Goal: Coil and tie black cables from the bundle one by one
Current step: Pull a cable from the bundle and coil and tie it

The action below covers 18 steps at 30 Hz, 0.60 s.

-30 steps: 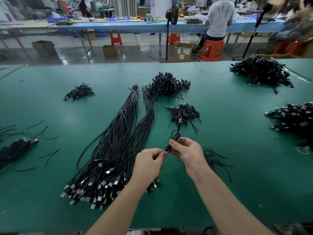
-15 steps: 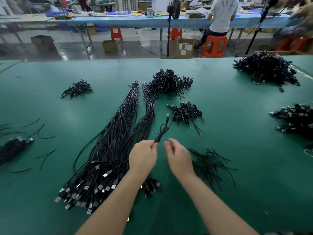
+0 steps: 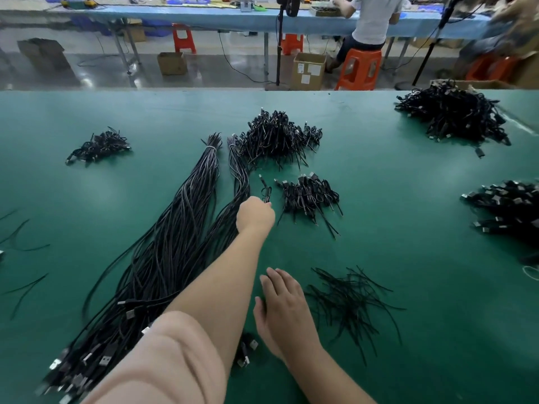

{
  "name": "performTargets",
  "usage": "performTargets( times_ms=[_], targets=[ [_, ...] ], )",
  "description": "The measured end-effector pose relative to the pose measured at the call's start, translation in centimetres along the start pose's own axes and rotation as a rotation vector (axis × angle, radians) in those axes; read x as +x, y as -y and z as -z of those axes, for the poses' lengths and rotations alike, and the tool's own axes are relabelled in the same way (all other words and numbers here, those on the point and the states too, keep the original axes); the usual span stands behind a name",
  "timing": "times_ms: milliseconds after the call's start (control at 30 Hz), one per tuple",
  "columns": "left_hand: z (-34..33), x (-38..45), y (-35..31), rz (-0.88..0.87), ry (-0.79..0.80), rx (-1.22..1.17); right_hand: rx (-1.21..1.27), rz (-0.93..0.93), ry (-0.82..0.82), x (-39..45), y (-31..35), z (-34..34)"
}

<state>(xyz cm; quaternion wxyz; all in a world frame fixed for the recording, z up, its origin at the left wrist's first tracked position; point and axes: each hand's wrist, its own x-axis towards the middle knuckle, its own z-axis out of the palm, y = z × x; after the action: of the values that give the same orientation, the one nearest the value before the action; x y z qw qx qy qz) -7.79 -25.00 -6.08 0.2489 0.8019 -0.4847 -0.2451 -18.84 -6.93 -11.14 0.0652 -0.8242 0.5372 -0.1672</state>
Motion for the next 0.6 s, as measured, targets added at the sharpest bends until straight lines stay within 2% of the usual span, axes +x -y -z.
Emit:
performTargets(
  times_ms=[100, 233, 433, 533, 600],
  targets=[
    [-1.1, 1.6, -0.5, 0.009, -0.005, 0.123, 0.005, -0.007, 0.047, 0.3, 0.0, -0.1],
    [-2.1, 2.3, -1.8, -0.105, 0.019, 0.316, 0.009, -0.014, 0.100, 0.4, -0.1, -0.2],
    [-1.1, 2.9, -3.2, -0.159, 0.236, 0.638, -0.012, -0.024, 0.039, 0.1, 0.0, -0.2],
    [-0.2, 3.3, -3.4, -0.161, 0.188, 0.618, -0.029, -0.014, 0.004, 0.0, -0.1, -0.3],
    [-0.2, 3.8, -3.3, -0.159, 0.096, 0.427, -0.038, -0.009, -0.001, 0.0, -0.1, -0.5]
  ],
)
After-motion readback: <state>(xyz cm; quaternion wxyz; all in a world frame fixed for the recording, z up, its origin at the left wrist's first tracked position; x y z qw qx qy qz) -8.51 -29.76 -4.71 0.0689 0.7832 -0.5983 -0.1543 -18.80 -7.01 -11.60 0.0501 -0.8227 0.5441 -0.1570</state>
